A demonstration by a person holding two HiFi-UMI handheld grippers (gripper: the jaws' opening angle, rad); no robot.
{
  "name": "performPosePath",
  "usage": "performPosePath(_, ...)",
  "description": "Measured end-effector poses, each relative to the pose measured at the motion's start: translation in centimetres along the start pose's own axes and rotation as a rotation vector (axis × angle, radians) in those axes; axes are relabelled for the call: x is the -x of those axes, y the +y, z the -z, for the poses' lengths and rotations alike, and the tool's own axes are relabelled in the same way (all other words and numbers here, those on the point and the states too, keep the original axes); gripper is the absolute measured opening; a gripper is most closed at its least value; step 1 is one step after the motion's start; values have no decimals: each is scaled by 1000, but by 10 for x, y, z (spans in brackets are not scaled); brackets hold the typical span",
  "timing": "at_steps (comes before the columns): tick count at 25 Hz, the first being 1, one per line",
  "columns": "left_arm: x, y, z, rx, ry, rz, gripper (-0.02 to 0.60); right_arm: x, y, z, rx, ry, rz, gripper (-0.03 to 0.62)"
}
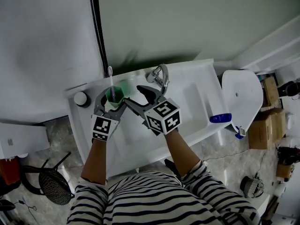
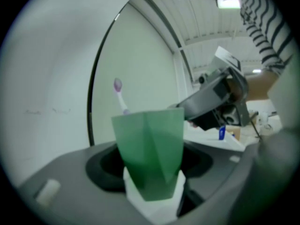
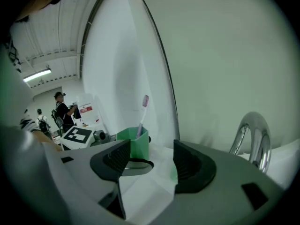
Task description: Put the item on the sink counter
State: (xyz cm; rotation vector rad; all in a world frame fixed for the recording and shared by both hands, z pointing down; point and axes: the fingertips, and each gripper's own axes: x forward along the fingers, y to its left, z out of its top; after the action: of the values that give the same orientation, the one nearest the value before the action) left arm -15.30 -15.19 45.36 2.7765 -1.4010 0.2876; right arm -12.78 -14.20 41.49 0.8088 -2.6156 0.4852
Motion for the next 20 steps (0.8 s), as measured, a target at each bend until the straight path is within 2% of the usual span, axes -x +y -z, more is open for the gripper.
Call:
performPosePath(3,-3,-2,-5,-7,-1,6,316,2,12,-8,19,-17,-60,273)
performPosePath(12,-4,-7,-11,-6,-1,10,316,2,31,-18,63,-26,-164,305)
performPosePath(20,-8,-16,-15,-17,-3,-1,316,-9,34,-15,56,4,-141,307)
